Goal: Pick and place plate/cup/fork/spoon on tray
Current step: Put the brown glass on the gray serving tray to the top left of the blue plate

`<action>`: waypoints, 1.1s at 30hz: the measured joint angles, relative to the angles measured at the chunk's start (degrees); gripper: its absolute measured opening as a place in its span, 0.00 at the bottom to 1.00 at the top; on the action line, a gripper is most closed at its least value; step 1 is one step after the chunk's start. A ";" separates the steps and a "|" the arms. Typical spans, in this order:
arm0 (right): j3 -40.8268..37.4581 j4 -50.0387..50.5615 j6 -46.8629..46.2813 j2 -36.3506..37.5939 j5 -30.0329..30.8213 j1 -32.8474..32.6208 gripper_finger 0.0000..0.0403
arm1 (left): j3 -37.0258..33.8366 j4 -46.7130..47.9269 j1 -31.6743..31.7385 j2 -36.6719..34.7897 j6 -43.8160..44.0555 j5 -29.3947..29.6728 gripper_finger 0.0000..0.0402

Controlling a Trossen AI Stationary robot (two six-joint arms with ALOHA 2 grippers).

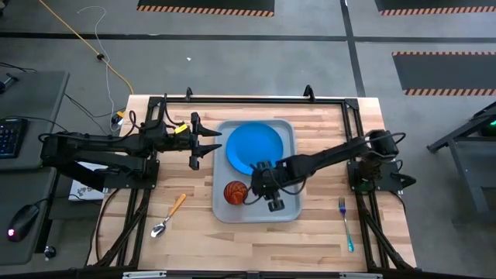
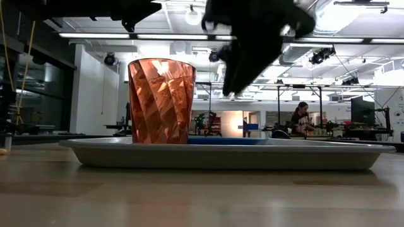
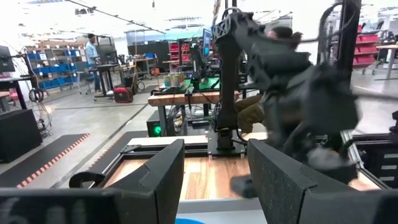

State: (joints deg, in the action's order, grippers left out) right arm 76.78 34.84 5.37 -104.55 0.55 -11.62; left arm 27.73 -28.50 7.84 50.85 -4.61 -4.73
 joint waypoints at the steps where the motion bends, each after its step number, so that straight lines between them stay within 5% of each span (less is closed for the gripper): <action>1: -1.78 -2.80 -0.39 0.00 0.01 0.65 0.25 | 0.00 -0.01 0.00 0.00 -0.03 0.01 0.42; 7: -9.88 -17.43 -3.66 0.00 -3.84 3.95 0.02 | -0.01 -0.07 0.00 0.00 -0.03 0.02 0.42; 14: -14.00 -29.51 -5.62 -0.26 -6.24 4.22 0.03 | 0.00 -0.10 0.00 0.00 0.01 0.02 0.42; 33: -15.07 -39.84 -8.39 -1.49 -6.28 1.68 0.00 | -0.02 -0.12 0.00 0.00 0.01 0.04 0.42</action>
State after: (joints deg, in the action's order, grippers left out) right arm 61.71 -5.00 -3.03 -106.04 -5.72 -9.93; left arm 27.70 -28.62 7.84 50.85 -4.60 -4.69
